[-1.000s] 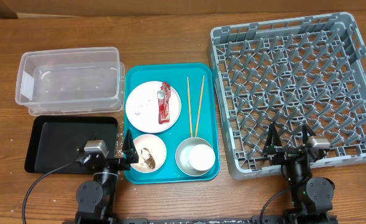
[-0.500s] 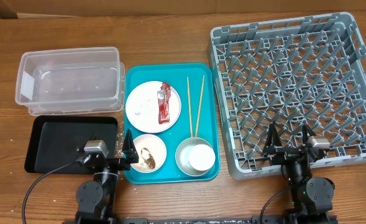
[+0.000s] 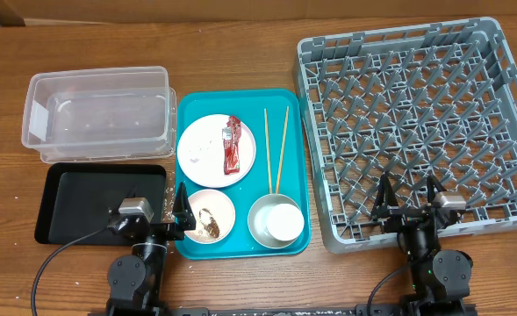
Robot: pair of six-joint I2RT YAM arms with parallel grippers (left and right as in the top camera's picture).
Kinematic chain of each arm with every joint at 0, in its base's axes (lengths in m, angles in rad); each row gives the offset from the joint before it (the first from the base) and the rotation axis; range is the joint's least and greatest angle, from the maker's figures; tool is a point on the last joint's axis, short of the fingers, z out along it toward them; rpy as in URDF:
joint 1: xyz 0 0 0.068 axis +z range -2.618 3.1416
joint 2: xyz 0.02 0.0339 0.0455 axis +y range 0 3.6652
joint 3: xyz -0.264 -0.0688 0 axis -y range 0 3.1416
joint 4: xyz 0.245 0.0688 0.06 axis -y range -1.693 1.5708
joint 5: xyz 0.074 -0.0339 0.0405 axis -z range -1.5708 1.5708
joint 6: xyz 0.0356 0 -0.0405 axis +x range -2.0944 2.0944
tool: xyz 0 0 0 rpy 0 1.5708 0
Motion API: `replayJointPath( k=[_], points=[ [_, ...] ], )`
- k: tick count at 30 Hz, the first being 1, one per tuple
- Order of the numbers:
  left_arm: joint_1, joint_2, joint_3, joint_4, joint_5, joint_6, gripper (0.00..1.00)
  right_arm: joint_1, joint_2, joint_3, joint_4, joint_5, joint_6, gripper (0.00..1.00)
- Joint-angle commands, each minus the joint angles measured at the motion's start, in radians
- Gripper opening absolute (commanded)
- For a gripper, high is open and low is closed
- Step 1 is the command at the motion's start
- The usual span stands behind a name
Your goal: Sort waste into correct bins and load items into the dishwasher
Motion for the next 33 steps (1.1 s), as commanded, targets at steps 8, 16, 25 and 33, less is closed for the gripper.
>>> replayJointPath(
  k=[8,16,25,33],
  points=[
    [0.005,-0.009,-0.004,0.002,-0.002,-0.006,1.0,-0.001,-0.012,-0.011,0.003,0.001,-0.001,1.0],
    [0.005,-0.009,-0.004,0.002,-0.002,-0.006,1.0,-0.001,-0.012,-0.011,0.003,0.001,-0.001,1.0],
    [0.005,-0.009,-0.004,0.002,-0.002,-0.006,1.0,-0.001,-0.012,-0.011,0.022,-0.018,0.005,1.0],
    [0.004,-0.009,-0.004,0.003,0.084,-0.095,1.0,-0.001,-0.012,-0.011,0.031,-0.261,0.011,1.0]
  ],
)
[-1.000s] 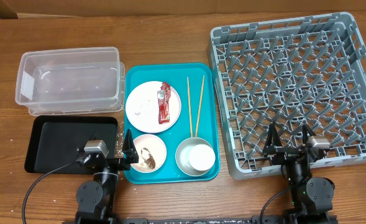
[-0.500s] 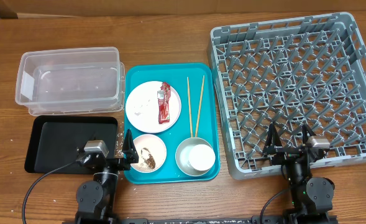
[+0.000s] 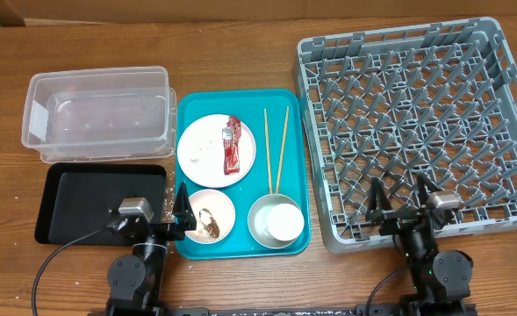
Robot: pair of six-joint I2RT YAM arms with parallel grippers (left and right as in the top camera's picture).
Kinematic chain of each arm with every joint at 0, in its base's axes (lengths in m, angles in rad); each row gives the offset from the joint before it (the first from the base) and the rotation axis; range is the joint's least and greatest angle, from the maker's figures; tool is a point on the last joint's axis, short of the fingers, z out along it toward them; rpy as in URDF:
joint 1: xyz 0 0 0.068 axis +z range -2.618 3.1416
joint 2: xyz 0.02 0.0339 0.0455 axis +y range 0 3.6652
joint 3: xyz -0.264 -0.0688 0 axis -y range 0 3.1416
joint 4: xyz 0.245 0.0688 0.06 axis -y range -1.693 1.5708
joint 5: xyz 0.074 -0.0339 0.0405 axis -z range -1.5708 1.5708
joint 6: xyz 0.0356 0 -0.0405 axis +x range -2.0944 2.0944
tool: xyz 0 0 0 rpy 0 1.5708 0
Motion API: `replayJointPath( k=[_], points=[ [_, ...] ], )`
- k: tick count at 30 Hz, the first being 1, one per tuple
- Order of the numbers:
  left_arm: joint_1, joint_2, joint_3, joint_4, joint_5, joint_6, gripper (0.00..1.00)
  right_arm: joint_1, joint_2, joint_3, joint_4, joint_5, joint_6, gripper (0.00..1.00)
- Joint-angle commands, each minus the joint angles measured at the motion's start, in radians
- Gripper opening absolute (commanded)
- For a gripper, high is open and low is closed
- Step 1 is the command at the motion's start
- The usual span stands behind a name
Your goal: Sort waste into correct bins and load items into the dishwasher
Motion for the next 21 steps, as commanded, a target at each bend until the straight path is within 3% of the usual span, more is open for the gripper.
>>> replayJointPath(
  k=[1,9,15,21],
  points=[
    [0.004,-0.009,-0.004,0.005,0.092,-0.094,1.0,0.0,-0.012,-0.01,0.027,-0.167,0.008,1.0],
    [0.004,-0.009,0.061,0.052,0.322,-0.134,1.0,0.0,-0.011,0.094,0.089,-0.328,0.133,1.0],
    [0.004,0.037,0.295,-0.154,0.269,-0.132,1.0,-0.001,0.075,0.381,-0.045,-0.322,0.14,1.0],
    [0.003,0.286,0.606,-0.331,0.283,-0.099,1.0,-0.001,0.362,0.704,-0.277,-0.323,0.14,1.0]
  ],
)
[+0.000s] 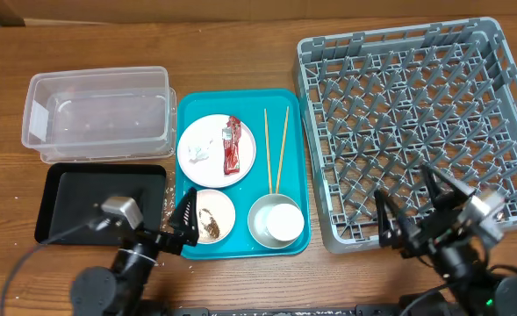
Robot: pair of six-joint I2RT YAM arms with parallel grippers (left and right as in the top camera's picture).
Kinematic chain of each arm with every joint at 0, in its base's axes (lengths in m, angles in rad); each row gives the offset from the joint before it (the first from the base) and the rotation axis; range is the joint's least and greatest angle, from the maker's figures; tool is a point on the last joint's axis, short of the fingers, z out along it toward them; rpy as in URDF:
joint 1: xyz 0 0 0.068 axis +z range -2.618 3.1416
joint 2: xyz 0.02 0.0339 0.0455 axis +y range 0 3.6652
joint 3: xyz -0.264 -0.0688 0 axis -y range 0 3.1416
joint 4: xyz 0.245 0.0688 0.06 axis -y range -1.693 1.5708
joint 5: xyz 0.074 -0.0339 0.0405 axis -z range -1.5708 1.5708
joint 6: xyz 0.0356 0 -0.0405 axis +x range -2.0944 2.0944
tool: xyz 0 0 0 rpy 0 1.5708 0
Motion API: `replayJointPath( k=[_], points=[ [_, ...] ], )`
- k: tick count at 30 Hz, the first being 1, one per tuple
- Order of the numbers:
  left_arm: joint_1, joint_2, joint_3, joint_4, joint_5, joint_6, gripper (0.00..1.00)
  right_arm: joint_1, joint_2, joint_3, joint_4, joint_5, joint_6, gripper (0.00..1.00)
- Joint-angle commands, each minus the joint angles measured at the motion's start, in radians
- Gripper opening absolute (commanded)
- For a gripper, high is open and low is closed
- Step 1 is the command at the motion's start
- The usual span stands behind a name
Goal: Sort waste into correct bins and load items into the dishwasher
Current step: 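Grasp the white cup from the white bowl with the left gripper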
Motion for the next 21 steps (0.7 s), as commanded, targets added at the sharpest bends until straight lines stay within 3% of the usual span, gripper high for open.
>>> replayJointPath(
  k=[1,8,11,14,18,21],
  points=[
    [0.003,0.2,0.212,-0.09,0.052,0.016,1.0,-0.001,0.206,0.18,-0.123,-0.006,0.012,1.0],
    [0.003,0.703,0.701,-0.462,0.295,0.05,1.0,-0.001,0.649,0.572,-0.53,-0.035,-0.006,1.0],
    [0.003,0.855,0.815,-0.6,0.374,0.037,1.0,-0.001,0.777,0.646,-0.654,-0.071,0.001,1.0],
    [-0.013,0.941,0.817,-0.598,0.474,0.038,1.0,-0.001,0.839,0.647,-0.705,-0.115,0.001,1.0],
    [-0.135,1.055,0.817,-0.68,0.433,0.098,1.0,-0.001,0.894,0.647,-0.728,-0.161,0.0,1.0],
    [-0.297,1.132,0.817,-0.742,0.21,0.113,1.0,-0.001,0.898,0.647,-0.715,-0.161,0.0,1.0]
  ],
)
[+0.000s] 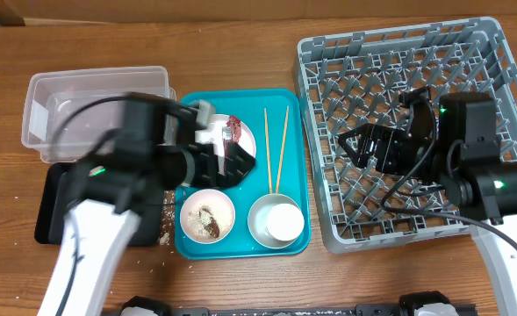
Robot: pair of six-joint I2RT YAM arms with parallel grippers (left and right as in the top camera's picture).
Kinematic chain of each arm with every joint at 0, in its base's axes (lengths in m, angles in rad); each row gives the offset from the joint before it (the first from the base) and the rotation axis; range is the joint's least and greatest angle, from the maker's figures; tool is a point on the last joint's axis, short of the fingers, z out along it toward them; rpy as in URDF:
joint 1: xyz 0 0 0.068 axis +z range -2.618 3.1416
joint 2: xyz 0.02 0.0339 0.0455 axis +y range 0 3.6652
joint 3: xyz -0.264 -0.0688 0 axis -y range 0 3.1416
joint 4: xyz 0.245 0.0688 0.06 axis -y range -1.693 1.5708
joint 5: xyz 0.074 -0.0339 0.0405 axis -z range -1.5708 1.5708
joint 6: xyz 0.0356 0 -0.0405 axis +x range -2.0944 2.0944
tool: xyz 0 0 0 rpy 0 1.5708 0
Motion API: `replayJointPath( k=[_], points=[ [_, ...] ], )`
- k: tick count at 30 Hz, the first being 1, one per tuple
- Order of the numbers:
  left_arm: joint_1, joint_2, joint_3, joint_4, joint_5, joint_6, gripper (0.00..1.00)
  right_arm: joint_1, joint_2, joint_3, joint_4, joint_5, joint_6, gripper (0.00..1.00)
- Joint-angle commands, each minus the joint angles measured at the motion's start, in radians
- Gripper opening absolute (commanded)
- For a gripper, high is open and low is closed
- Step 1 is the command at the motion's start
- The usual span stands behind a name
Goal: Sort waste into correct bins and load items into the dishwasher
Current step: 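Grasp the white cup from the white bowl with the left gripper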
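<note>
On the teal tray (297,167) sits a white plate (198,145) with a red wrapper (233,132) and scraps. Two chopsticks (276,149) lie beside it. In front stand a small white bowl (207,215) with brown leftovers and a metal bowl (260,224) holding a white cup (284,219). My left gripper (232,165) hangs open over the plate's near edge, blurred by motion. My right gripper (356,145) is open above the left part of the grey dish rack (434,53), holding nothing.
A clear plastic bin (91,92) stands at the back left, with a black tray (56,197) in front of it, partly covered by my left arm. The rack fills the right side of the wooden table. Cables trail from both arms.
Both arms have risen from the table's front edge. The left gripper is now over the white plate, the right over the rack's left part. No object has moved.
Both grippers rested open at the front edge, left by the small bowl, right at the rack's near wall. They had shifted slightly, then tilted up. Now both are raised over the work area, with nothing held.
</note>
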Motion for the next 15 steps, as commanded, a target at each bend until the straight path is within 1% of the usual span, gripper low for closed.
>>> replayJointPath(
  k=[1,3,5,7,8,10,12,13,15],
  points=[
    [-0.196,0.087,0.015,-0.058,-0.237,0.053,1.0,-0.001,-0.01,0.031,0.018,-0.039,0.0,1.0],
    [-0.3,0.147,0.014,-0.09,-0.373,-0.01,1.0,-0.001,-0.013,0.031,0.028,-0.039,0.0,1.0],
    [-0.379,0.212,0.013,-0.088,-0.429,-0.074,1.0,-0.001,-0.015,0.031,0.036,-0.039,0.0,1.0],
    [-0.425,0.268,0.013,-0.072,-0.447,-0.093,1.0,-0.001,-0.015,0.031,0.042,-0.039,0.0,1.0],
    [-0.451,0.327,0.013,-0.04,-0.447,-0.099,1.0,-0.001,-0.015,0.031,0.048,-0.039,0.001,1.0],
    [-0.46,0.382,0.013,-0.007,-0.443,-0.124,1.0,-0.001,-0.015,0.031,0.057,-0.039,0.001,1.0],
    [-0.461,0.425,0.013,0.014,-0.445,-0.124,1.0,-0.001,-0.015,0.031,0.064,-0.039,0.001,1.0],
    [-0.46,0.444,0.013,0.023,-0.447,-0.129,0.97,-0.001,-0.015,0.031,0.065,-0.039,0.001,1.0],
    [-0.46,0.471,0.013,0.038,-0.449,-0.134,0.8,-0.001,-0.015,0.031,0.064,-0.039,0.001,1.0]
  ],
)
